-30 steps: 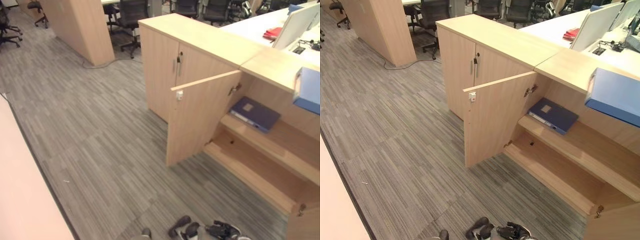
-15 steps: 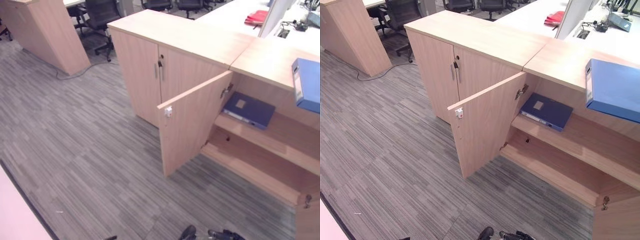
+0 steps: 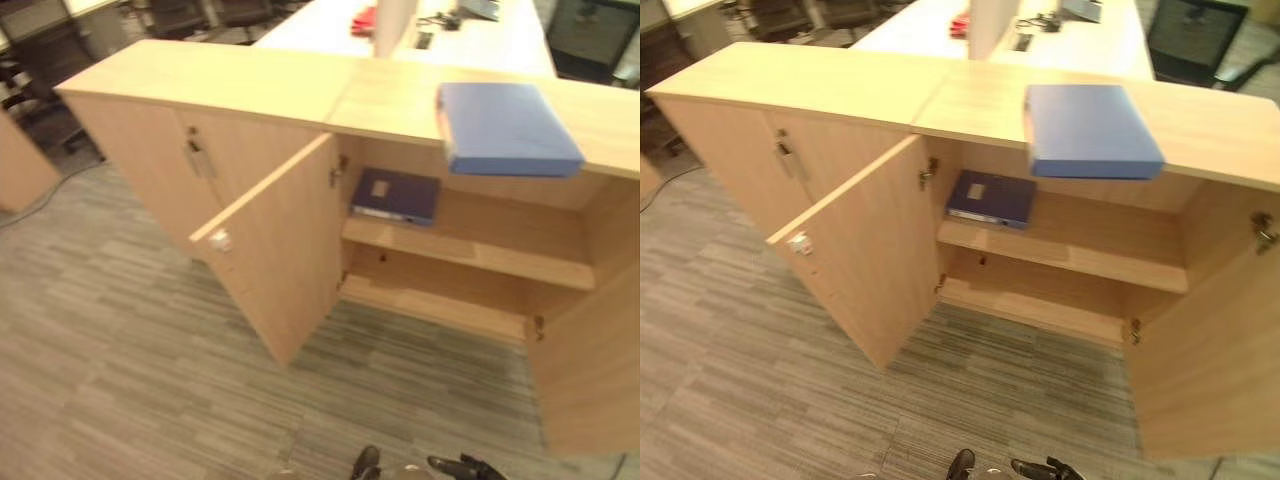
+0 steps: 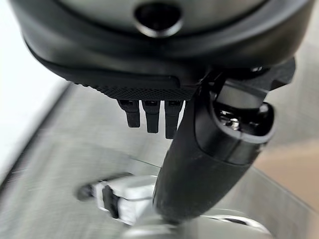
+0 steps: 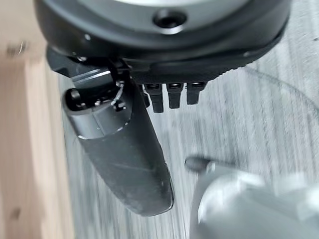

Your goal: Put the empty folder in the office cabinet

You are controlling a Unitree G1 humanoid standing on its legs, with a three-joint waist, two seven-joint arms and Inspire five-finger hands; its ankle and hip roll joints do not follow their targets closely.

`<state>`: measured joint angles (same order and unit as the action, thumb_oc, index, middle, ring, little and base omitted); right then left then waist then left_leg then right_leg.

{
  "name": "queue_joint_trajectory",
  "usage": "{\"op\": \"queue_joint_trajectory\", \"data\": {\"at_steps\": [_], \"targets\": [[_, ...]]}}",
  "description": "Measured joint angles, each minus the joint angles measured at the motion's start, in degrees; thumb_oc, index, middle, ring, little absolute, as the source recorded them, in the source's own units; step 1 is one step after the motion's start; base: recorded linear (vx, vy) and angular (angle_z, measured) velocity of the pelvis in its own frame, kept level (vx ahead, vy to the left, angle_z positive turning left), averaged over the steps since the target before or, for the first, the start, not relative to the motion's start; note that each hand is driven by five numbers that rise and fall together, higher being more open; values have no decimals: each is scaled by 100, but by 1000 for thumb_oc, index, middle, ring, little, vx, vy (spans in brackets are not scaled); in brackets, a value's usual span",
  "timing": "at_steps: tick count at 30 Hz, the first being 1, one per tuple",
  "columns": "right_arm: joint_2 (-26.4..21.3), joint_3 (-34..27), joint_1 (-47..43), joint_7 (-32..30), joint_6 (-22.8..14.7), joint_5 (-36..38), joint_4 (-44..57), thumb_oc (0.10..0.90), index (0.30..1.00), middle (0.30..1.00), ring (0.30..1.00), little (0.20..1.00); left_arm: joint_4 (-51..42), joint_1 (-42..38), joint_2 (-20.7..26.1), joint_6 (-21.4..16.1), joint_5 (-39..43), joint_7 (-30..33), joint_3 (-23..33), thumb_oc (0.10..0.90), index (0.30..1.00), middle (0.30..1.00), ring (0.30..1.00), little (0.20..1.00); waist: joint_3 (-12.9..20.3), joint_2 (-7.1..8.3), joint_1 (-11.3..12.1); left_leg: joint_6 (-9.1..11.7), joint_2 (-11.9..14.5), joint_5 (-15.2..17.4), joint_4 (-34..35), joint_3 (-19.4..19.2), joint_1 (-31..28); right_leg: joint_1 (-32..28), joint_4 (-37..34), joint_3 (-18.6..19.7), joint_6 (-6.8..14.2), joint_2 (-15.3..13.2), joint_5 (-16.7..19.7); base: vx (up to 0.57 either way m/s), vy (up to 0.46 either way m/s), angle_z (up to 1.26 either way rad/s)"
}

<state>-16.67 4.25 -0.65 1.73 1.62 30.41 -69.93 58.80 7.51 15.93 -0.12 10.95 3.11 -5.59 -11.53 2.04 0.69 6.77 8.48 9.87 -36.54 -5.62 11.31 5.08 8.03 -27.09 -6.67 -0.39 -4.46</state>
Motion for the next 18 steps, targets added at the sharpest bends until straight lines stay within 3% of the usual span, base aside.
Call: {"op": "queue_joint_trajectory", "data": {"at_steps": [3,4,5,6,7,8,11,12,14,15,16,18], "targets": [[6,158,25,-4,48,-54,-12,800,900,900,900,900,-598,91,272,13,-11,-18,-157,800,900,900,900,900,-138,198,115,-1,-156,-234,1204,253,146,-174,-229,460,34,44,234,113,166,-105],[-11,193,12,0,82,-110,0,800,900,900,900,900,-813,129,378,-11,-39,-51,-209,800,900,900,900,900,-188,235,140,2,-159,-574,1875,302,169,-183,-327,595,65,60,241,255,192,-109],[-20,191,47,-16,142,-118,-30,800,900,900,900,900,-927,23,339,2,-36,-133,-214,800,900,900,900,900,-211,129,154,59,-179,-1081,2610,422,198,-350,-387,602,351,140,44,314,233,-124],[-5,216,60,6,149,-122,-27,800,900,900,900,900,-1059,-18,332,-40,-35,-148,-258,800,900,900,900,900,-225,88,331,82,-191,-1324,2936,472,172,-366,-272,514,311,104,60,253,168,-86],[-1,304,74,-8,146,-146,-64,800,900,900,900,900,-1090,-79,295,46,-34,-189,-372,800,900,900,900,900,-252,-102,316,223,-152,-1588,3356,694,157,-557,-477,588,306,327,119,185,132,-75],[-9,280,57,12,141,-232,-68,800,900,900,900,900,-1167,-163,265,43,-36,-270,-488,800,900,900,900,900,-259,-213,411,239,-186,-1719,3786,835,168,-552,-489,656,267,395,95,226,183,-38],[-31,276,-100,58,129,-353,-202,800,900,900,900,900,-1269,-328,231,98,-40,-394,-788,800,900,900,900,900,-305,-377,564,198,-451,-1897,3860,1094,226,-618,-519,1082,258,427,197,211,192,-73],[-100,183,-256,122,112,-461,-243,800,900,900,900,900,-1482,-173,223,103,-53,-515,-885,800,900,900,900,900,-281,-505,594,91,-490,-1950,3836,1095,15,-717,-580,1366,251,413,250,320,356,-113],[-138,163,-238,136,98,-573,-230,800,900,900,900,900,-1558,-221,227,130,-64,-653,-940,800,900,900,900,900,-218,-602,397,29,-486,-1967,3679,1043,-298,-901,-623,1470,332,327,192,283,305,-48],[-180,145,-197,158,137,-684,-261,800,900,900,900,900,-1786,-120,278,113,-113,-762,-1072,800,900,900,900,900,-178,-638,422,-257,-466,-2015,3862,872,-582,-906,-412,1539,451,222,95,92,113,-23],[-179,161,-202,165,138,-762,-274,800,900,900,900,900,-1921,-139,301,108,-126,-856,-1097,800,900,900,900,900,-181,-607,427,-532,-556,-2064,3895,722,-663,-824,-280,1636,550,104,1,127,173,-41],[-133,168,-219,198,150,-907,-268,800,900,900,900,900,-2128,-155,327,94,-238,-994,-1104,800,900,900,900,900,-121,-473,472,-756,-775,-1946,3883,423,-695,-682,-25,1711,731,-237,-201,130,189,-47]]}}
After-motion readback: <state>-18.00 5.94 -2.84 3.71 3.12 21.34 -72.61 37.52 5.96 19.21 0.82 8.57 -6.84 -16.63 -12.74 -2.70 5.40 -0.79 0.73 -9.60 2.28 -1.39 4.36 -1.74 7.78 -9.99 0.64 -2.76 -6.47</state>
